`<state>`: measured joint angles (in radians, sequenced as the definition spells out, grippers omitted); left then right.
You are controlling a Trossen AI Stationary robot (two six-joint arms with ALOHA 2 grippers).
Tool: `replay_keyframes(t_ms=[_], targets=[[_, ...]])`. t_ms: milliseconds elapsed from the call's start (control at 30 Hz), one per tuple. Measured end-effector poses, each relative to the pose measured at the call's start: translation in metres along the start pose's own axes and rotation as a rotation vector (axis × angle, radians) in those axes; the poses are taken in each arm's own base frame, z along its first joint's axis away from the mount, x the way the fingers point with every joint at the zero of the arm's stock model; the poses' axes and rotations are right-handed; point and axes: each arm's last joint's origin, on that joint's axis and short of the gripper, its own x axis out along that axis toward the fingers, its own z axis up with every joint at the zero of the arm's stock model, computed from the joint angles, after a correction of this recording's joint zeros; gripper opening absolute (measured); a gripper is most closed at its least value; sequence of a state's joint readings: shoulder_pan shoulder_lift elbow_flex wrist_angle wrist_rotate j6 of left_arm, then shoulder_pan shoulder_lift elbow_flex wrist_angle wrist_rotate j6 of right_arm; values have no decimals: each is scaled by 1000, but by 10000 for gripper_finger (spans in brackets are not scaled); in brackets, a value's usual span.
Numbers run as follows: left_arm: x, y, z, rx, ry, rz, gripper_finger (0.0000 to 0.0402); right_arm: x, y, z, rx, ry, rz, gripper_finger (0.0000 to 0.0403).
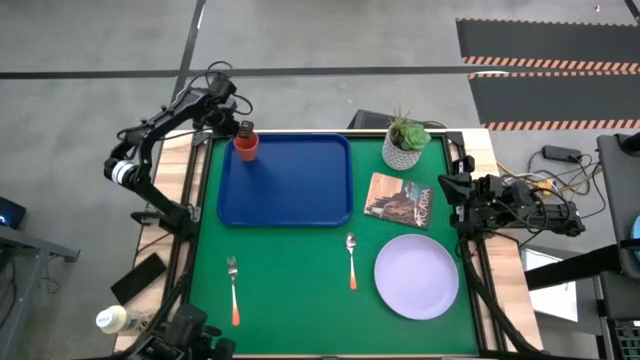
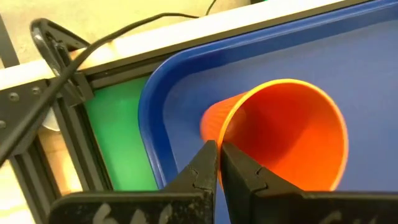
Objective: Pick and place plate/cup/fork/spoon on tray
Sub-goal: Put the orange cup on the top right of the blue tray, then put the orange fork on the blue tray to the bottom right of the orange cup
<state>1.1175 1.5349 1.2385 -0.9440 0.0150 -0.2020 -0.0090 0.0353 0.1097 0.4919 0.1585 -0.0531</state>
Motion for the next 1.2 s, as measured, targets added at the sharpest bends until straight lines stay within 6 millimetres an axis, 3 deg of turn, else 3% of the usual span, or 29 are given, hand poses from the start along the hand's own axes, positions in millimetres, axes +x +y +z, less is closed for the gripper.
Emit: replay_keyframes(t_ms=[667, 1000, 1200], targets=[[4, 1, -3, 9, 11, 27, 1, 0, 0, 0, 0, 0, 0, 18], [4, 1, -3, 32, 12, 27, 53, 0, 0, 0, 0, 0, 0, 18], [-3, 2, -5, 34, 21, 29, 59, 0, 0, 0, 0, 0, 0, 18]])
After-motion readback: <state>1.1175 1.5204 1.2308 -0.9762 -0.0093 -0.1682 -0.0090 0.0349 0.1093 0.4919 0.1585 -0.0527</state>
